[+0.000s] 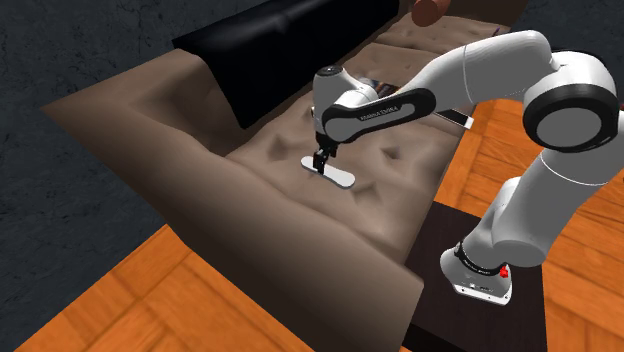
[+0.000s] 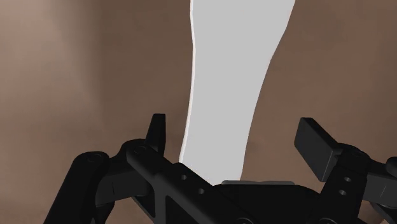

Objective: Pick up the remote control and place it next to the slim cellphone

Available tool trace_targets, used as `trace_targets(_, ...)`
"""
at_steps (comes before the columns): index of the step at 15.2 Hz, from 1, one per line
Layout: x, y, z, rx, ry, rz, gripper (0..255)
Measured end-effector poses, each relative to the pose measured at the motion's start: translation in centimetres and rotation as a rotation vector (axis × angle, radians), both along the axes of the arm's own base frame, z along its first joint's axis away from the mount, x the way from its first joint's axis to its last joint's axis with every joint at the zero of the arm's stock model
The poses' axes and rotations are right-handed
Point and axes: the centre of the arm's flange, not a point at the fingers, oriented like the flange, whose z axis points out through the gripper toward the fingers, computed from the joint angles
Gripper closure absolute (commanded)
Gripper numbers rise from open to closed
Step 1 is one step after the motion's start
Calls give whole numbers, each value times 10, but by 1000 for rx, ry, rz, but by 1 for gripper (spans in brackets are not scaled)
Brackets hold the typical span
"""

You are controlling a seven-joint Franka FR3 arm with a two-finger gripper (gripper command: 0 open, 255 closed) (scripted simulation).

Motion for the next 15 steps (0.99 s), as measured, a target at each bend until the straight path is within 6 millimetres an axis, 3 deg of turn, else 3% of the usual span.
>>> trace_targets(6, 2, -2, -29, -1, 1, -2, 0)
trace_targets(12, 2, -2, -34, -1, 0, -2, 0)
trace_targets(13, 2, -2, -34, -1, 0, -2, 255)
trace_targets(15, 2, -2, -34, -1, 0, -1, 255)
